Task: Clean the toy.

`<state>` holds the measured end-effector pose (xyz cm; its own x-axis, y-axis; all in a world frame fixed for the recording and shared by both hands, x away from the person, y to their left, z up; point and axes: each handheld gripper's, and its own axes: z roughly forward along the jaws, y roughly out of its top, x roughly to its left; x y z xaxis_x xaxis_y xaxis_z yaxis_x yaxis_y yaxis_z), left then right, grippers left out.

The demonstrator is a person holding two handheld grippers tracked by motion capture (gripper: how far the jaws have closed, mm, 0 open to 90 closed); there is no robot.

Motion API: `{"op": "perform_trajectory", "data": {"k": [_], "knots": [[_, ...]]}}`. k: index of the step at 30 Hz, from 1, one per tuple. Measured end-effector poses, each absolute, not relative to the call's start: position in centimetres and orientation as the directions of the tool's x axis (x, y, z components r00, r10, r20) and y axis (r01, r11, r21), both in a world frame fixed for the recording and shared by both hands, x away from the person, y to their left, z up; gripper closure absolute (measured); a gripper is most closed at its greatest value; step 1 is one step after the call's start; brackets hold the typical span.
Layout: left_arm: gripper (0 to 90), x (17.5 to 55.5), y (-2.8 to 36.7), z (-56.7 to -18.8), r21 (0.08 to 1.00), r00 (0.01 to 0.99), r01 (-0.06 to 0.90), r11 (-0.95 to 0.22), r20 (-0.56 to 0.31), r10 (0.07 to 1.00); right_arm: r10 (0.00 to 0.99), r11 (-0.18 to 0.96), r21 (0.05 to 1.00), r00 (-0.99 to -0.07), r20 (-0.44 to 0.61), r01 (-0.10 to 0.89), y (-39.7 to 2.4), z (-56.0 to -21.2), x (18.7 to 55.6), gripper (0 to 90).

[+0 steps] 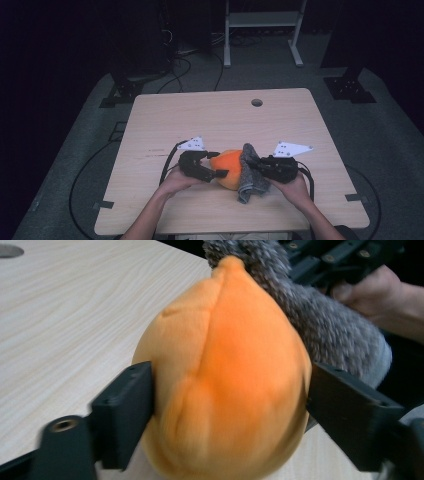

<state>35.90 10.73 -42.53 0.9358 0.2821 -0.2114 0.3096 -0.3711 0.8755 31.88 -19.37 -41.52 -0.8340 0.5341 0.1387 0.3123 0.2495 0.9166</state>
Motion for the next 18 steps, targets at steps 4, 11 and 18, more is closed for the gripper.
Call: {"op": "perform_trajectory", "data": {"k": [4, 11, 18], "knots": [[29.2, 35.6, 10.1, -43.0, 0.885, 0.939, 0.282, -0.371, -0.175, 0.295, 0.548, 0.229, 0.914, -0.820, 0.163, 0.334, -20.2, -42.1, 32.0, 82.1], [45.5, 35.8, 10.5, -42.5, 0.892, 0.923, 0.317, -0.323, -0.212, 0.322, 0.586, 0.277, 0.880, -0.793, 0.165, 0.387, -22.1, -43.4, 31.4, 81.9], [48.1, 35.3, 9.8, -41.6, 0.891, 0.929, 0.306, -0.336, -0.203, 0.309, 0.509, 0.245, 0.940, -0.857, 0.083, 0.237, -19.6, -40.0, 30.1, 81.9]]}}
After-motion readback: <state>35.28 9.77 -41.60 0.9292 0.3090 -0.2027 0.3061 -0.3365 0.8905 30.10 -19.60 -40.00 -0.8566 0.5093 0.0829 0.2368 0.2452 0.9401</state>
